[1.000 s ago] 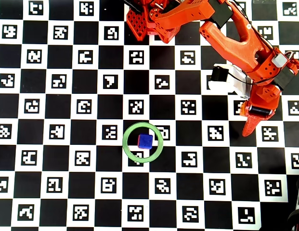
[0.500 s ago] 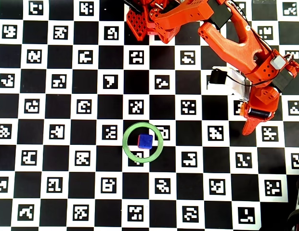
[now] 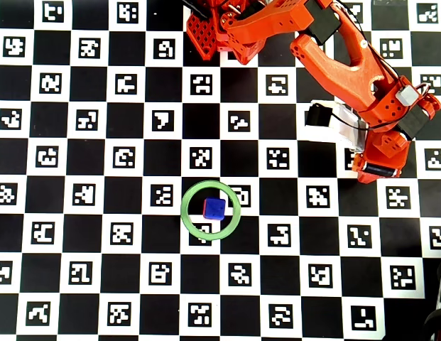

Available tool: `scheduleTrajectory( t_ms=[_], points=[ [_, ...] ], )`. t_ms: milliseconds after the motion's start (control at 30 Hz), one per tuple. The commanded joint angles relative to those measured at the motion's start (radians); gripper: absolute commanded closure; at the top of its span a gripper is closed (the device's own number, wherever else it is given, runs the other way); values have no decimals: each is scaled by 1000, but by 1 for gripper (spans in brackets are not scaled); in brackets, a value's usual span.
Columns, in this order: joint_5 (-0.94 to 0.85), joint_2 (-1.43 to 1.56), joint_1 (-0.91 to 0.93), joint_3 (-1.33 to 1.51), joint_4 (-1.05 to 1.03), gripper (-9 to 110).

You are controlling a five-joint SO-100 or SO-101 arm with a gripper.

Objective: Grab the red cube then put it in the green circle then put the blue cube on top and finally the orange cube on top

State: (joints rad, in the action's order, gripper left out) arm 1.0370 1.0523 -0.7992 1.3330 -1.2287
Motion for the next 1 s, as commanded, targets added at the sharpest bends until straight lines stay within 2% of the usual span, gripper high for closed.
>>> scheduleTrajectory(
  t_ms=[0, 167, 433, 533, 733, 833, 967],
  points=[
    [-12, 35, 6, -69, 6, 98],
    [-9, 92, 28, -91, -58, 98],
    [-167, 161, 129, -181, -170, 98],
    [-295, 147, 201, -293, -301, 98],
    [-664, 133, 373, -459, -520, 101],
    [-764, 140, 442, -525, -601, 101],
    [-850, 232, 515, -506, -611, 101]
  ],
)
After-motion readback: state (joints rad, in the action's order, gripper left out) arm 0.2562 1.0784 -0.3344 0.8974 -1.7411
